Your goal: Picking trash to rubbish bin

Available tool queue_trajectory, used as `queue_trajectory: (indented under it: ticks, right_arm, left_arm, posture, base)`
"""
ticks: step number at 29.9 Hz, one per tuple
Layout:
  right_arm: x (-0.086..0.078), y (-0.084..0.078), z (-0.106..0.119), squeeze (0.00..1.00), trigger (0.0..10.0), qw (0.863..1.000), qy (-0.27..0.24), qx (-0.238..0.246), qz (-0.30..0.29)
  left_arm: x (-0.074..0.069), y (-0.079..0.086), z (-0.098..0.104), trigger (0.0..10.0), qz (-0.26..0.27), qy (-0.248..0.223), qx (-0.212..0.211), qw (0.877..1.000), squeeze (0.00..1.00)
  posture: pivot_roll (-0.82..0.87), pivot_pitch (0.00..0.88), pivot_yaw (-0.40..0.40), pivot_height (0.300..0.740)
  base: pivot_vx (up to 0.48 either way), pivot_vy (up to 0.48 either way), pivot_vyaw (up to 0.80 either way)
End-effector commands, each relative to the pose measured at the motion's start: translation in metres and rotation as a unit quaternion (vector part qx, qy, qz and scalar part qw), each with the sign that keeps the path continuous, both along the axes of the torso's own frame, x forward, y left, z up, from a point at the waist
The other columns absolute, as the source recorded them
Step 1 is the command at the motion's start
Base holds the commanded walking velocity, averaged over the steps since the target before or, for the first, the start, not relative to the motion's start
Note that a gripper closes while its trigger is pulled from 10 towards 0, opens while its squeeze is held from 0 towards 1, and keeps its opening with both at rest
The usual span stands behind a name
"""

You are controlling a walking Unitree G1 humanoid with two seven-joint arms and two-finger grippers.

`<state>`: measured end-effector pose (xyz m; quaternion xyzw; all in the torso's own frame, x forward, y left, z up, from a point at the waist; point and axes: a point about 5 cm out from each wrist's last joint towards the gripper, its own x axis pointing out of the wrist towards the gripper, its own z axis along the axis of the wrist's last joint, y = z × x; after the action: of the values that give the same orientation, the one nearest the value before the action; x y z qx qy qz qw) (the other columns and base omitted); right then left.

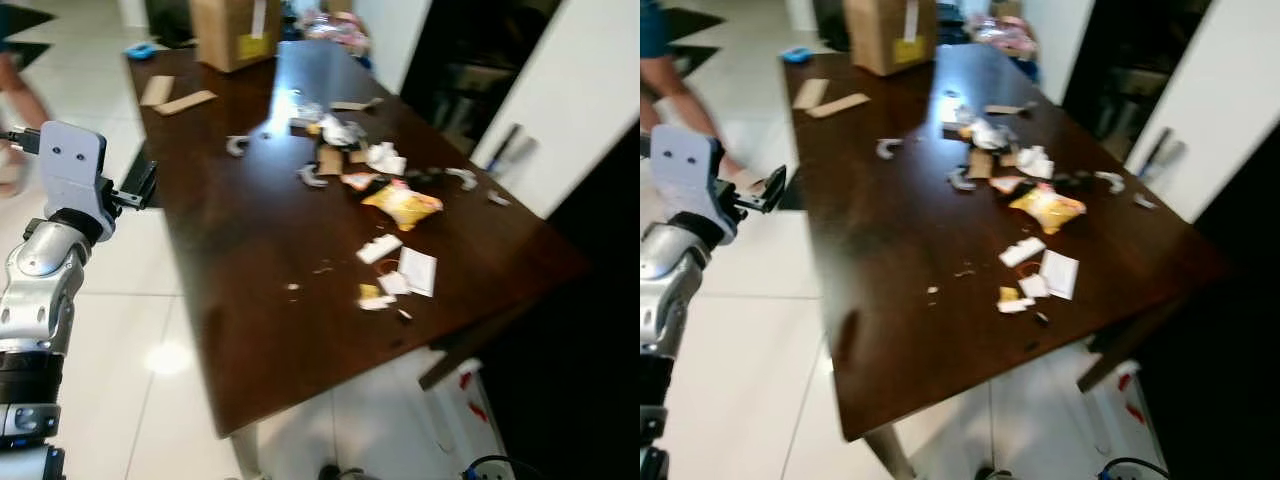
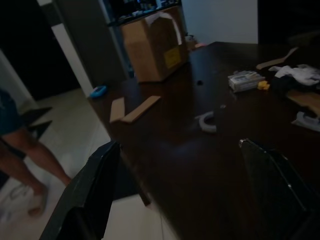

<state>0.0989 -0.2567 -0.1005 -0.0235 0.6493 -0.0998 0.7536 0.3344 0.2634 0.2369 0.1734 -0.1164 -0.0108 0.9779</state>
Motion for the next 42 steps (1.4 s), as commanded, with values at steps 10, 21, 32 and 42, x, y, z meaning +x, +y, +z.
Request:
queue_trajectory:
  ticks: [10, 21, 32, 42]
  right_arm:
    - [-0.017, 0.003, -0.005, 0.00, 10.0, 0.999, 0.029, 0.003, 0.017]
    - [-0.019, 0.000, -0.004, 0.00, 10.0, 0.999, 0.031, -0.001, 0.018]
    - [-0.023, 0.000, -0.005, 0.00, 10.0, 0.999, 0.033, -0.003, 0.022]
    - [-0.027, -0.001, -0.006, 0.00, 10.0, 0.999, 0.034, -0.005, 0.023]
  left_arm:
    - [0.007, 0.018, -0.008, 10.0, 0.084, 0.008, 0.020, 0.996, 0.00]
    - [0.013, 0.024, -0.015, 10.0, 0.102, 0.021, 0.015, 0.994, 0.00]
    - [0.020, 0.012, -0.024, 10.0, 0.075, 0.041, -0.003, 0.996, 0.00]
    - [0.021, -0.002, -0.039, 10.0, 0.032, 0.079, -0.041, 0.996, 0.00]
  posture:
    - [0.17, 0.109, -0.066, 0.740]
    - [0.17, 0.109, -0.066, 0.740]
    - [0.15, 0.115, -0.064, 0.740]
    - [0.15, 0.121, -0.065, 0.740]
  base:
    - [0.000, 0.000, -0.45]
    - [0.000, 0.000, -0.78]
    - [0.000, 0.000, -0.78]
    - [0.000, 0.000, -0.77]
